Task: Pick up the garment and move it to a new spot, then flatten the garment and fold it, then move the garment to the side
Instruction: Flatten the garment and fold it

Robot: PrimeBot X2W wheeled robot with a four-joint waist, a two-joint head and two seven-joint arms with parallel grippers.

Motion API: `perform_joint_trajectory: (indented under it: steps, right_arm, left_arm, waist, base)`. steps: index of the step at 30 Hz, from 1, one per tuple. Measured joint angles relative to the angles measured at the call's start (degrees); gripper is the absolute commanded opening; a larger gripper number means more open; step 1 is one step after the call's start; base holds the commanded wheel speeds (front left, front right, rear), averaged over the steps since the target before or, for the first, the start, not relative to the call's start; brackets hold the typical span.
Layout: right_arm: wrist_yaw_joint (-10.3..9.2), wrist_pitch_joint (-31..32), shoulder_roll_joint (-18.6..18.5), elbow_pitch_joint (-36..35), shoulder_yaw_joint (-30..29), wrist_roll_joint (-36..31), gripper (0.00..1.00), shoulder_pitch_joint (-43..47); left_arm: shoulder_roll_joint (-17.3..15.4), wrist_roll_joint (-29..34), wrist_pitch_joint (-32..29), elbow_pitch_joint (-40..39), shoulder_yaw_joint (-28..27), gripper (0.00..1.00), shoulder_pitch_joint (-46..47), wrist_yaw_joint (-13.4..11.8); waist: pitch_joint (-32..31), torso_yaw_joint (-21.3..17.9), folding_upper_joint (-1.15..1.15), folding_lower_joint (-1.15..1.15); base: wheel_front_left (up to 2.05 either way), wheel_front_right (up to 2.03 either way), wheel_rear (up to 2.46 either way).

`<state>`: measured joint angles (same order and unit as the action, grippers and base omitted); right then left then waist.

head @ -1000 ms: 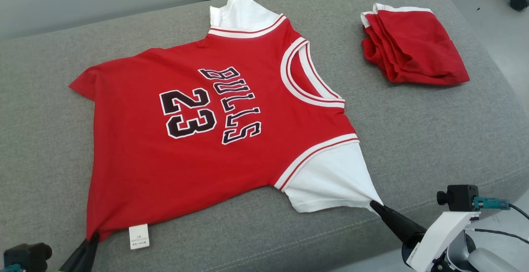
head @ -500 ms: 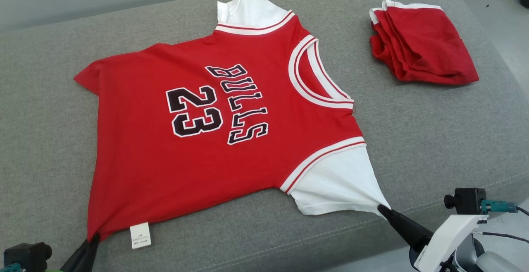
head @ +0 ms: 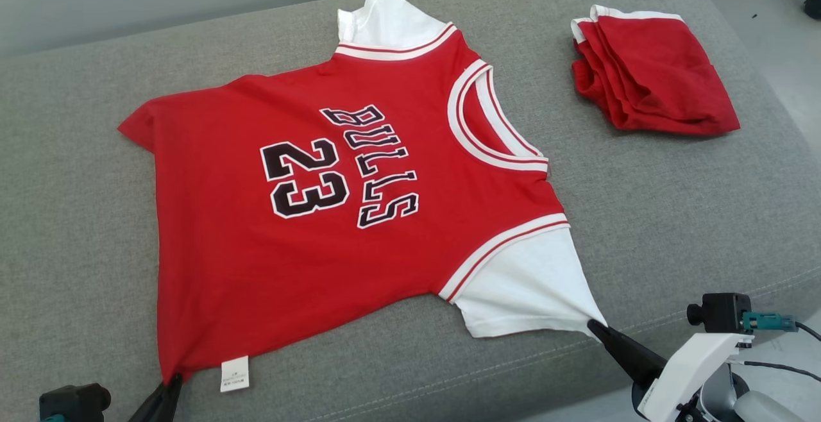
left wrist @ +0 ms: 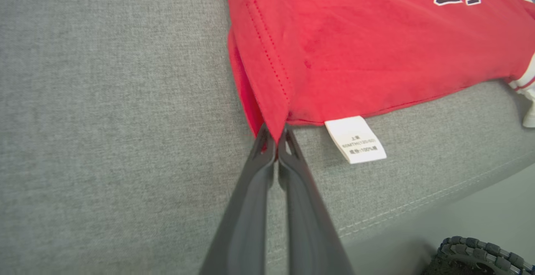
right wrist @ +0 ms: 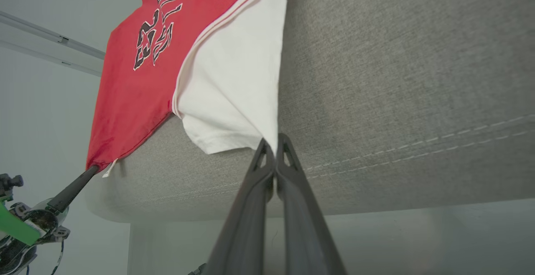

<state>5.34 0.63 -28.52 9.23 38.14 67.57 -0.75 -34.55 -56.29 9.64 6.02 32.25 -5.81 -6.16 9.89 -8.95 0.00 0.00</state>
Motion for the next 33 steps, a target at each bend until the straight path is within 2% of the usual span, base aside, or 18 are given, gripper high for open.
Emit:
perform_joint_trajectory:
  steps: [2, 3, 4, 5, 6, 7, 18, 22, 29, 33]
  right_arm:
    - [-0.21, -0.1, 0.2, 0.4, -0.1, 0.0, 0.0, 0.0]
    - [-0.44, -0.1, 0.8, 1.1, -0.1, 0.0, 0.05, -0.2]
    - [-0.54, -0.1, 1.1, 1.4, -0.1, 0.0, 0.22, -0.3]
    - [-0.93, -0.3, 1.3, 1.7, -0.1, -0.1, 0.44, -0.3]
    - [-0.99, -0.6, 1.4, 2.1, -0.1, -0.2, 0.7, -0.4]
    - [-0.99, -0.7, 1.5, 2.3, -0.1, -0.2, 1.0, -0.4]
    - [-3.03, -3.6, 0.9, 5.6, -0.3, -4.1, 1.0, -0.4]
    - [-4.9, -6.3, -0.2, 6.1, -1.5, -6.6, 1.0, -1.2]
    - [-7.11, -10.8, -1.3, 5.7, -2.4, -12.6, 1.0, -4.6]
    - [-8.38, -13.1, -1.2, 4.7, -2.6, -16.0, 1.0, -7.6]
  left_arm:
    - [0.3, 0.0, 0.0, 0.4, 0.1, 0.0, 0.0, 0.0]
    - [1.0, 0.0, 0.0, 1.1, 0.1, 0.0, 0.0, 0.0]
    - [1.3, 0.0, 0.0, 1.3, 0.1, 0.02, 0.0, 0.0]
    - [1.6, 0.0, 0.1, 1.5, 0.1, 0.37, 0.0, 0.0]
    - [1.8, 0.0, 0.1, 1.8, 0.1, 0.52, 0.0, 0.0]
    - [1.9, 0.0, 0.1, 2.2, 0.1, 1.0, 0.0, 0.0]
    - [2.8, -1.5, 1.5, 4.0, -1.5, 1.0, -0.1, -0.4]
    - [2.4, -1.4, 2.7, 4.0, -3.5, 1.0, -0.2, -0.5]
    - [2.3, 1.4, 4.1, 2.4, -6.0, 1.0, 0.0, -0.5]
    - [4.3, 4.2, 4.6, 1.0, -7.3, 1.0, 0.8, -0.7]
  waist:
    - [-0.2, 0.0, 0.0, 0.0]
    - [-0.6, 0.1, 0.0, 0.0]
    - [-0.8, 0.1, 0.0, 0.0]
    - [-1.0, 0.2, 0.0, 0.0]
    - [-1.2, 0.2, 0.0, 0.0]
    - [-1.4, 0.3, 0.0, 0.0]
    - [-3.3, 0.6, 0.0, 0.0]
    - [-3.9, 0.7, 0.0, 0.0]
    - [-5.3, 1.0, 0.0, 0.0]
    - [-6.0, 1.1, 0.0, 0.0]
  base:
    - [0.0, 0.0, 0.0]
    - [0.0, 0.0, 0.0]
    - [0.0, 0.0, 0.0]
    - [0.0, 0.0, 0.0]
    - [0.0, 0.0, 0.0]
    - [0.0, 0.0, 0.0]
    - [0.0, 0.0, 0.0]
    - [0.0, 0.0, 0.0]
    - [0.0, 0.0, 0.0]
    - [0.0, 0.0, 0.0]
